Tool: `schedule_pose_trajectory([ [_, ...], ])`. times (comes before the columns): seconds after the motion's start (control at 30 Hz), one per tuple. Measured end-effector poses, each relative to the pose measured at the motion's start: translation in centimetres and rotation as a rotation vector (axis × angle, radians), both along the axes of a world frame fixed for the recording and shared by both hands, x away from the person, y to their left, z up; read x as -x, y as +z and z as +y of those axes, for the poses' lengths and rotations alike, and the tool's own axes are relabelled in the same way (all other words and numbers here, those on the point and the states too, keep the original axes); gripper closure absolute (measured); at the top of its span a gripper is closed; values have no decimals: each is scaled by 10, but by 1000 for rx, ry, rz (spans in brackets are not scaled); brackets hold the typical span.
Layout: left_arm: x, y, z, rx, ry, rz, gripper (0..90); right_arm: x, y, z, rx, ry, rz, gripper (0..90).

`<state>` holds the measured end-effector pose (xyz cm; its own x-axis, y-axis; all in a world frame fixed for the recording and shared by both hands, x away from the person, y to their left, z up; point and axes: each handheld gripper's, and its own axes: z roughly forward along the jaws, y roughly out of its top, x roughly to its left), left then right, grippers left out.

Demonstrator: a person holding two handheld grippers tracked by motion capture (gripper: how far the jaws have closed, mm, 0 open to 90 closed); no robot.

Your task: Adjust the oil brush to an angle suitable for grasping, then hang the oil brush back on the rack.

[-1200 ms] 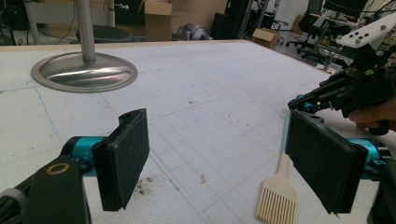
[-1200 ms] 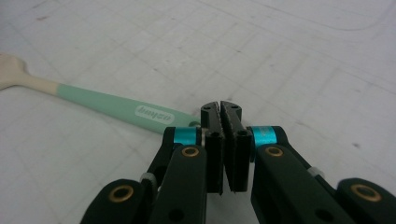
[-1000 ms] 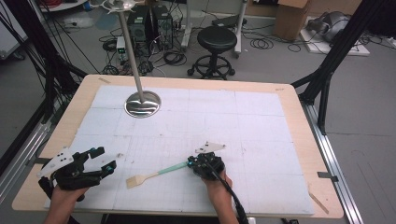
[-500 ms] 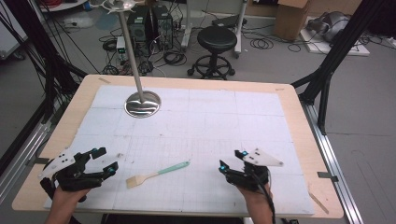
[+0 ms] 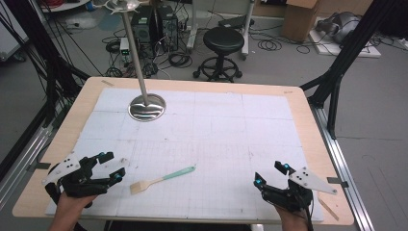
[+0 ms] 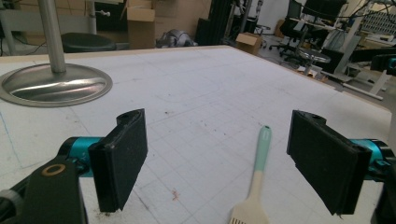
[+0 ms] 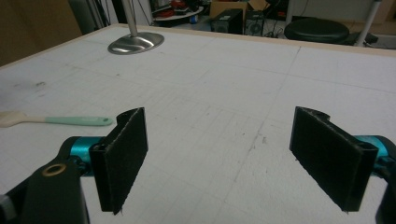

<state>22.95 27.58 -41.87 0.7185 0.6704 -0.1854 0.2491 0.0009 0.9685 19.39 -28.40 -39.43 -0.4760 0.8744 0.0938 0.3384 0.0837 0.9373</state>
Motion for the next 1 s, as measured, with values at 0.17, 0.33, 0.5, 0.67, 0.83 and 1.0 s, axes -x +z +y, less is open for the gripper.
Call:
schedule_pose_trajectory([
  [0.17,1,-1,0,-8,-4,2,210,2,-2,1,13,11,10,172],
  [0.33,1,-1,-3,-13,-23,10,236,5,-1,-1,-7,10,6,159],
  [0.5,-1,-1,-7,-25,-41,15,243,8,1,-5,-11,3,-4,159],
  [0.67,-3,0,-12,-30,-41,9,234,9,-1,-4,-9,10,8,159],
  [0.83,-4,-1,-19,-62,-79,31,224,5,-2,-2,-22,8,15,160],
  [1.0,-5,0,-30,-107,-131,49,242,4,-4,0,-22,17,24,160],
])
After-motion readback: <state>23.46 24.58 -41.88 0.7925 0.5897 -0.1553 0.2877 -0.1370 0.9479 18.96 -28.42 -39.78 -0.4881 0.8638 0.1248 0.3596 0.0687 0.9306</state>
